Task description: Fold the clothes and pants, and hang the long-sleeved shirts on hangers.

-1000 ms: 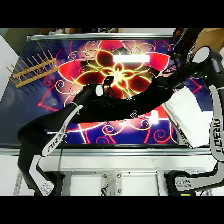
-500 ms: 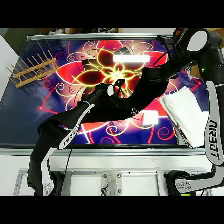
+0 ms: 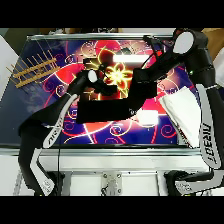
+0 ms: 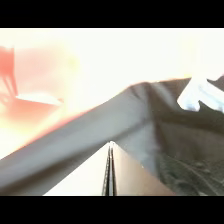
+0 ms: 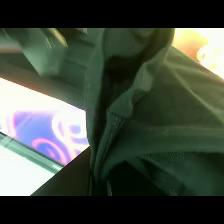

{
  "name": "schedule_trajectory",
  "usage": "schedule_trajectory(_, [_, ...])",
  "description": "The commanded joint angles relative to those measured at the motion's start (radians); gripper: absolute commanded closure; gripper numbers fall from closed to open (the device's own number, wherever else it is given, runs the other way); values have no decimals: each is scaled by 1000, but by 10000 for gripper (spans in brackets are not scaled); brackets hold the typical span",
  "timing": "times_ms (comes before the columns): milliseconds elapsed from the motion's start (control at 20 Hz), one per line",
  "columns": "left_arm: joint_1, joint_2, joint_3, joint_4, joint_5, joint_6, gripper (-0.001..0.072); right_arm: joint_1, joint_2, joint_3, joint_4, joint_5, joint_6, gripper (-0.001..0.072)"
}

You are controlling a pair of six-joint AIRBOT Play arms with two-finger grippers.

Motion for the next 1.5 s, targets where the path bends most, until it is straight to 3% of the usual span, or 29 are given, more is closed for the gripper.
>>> schedule_trajectory(0, [135,91,1,1,-20,13,700,92,-1,1,1,-88,64,701])
schedule_trajectory(450, [419,261,0,1,-137,60,700,366,-145,1,5,-325,225,701])
schedule_trajectory(650, [489,314,0,1,-170,66,701,460,-280,1,8,-517,253,691])
schedule_trajectory(700, [501,326,0,1,-176,66,701,479,-316,1,20,-569,253,652])
schedule_trajectory(800, [515,348,0,0,-182,66,700,509,-389,1,119,-712,242,209])
schedule_trajectory(850, [520,360,0,0,-181,66,700,519,-419,1,219,-789,194,80])
schedule_trajectory(950, [521,381,0,2,-177,72,700,517,-436,1,438,-855,75,64])
schedule_trajectory(1050, [523,410,-8,10,-175,92,700,493,-409,1,520,-858,-19,64])
schedule_trajectory(1250, [522,519,-167,8,-90,92,701,389,-285,-18,388,-703,-113,64])
schedule_trajectory(1450, [510,635,-412,0,-75,100,701,185,-124,-249,344,-469,-207,64])
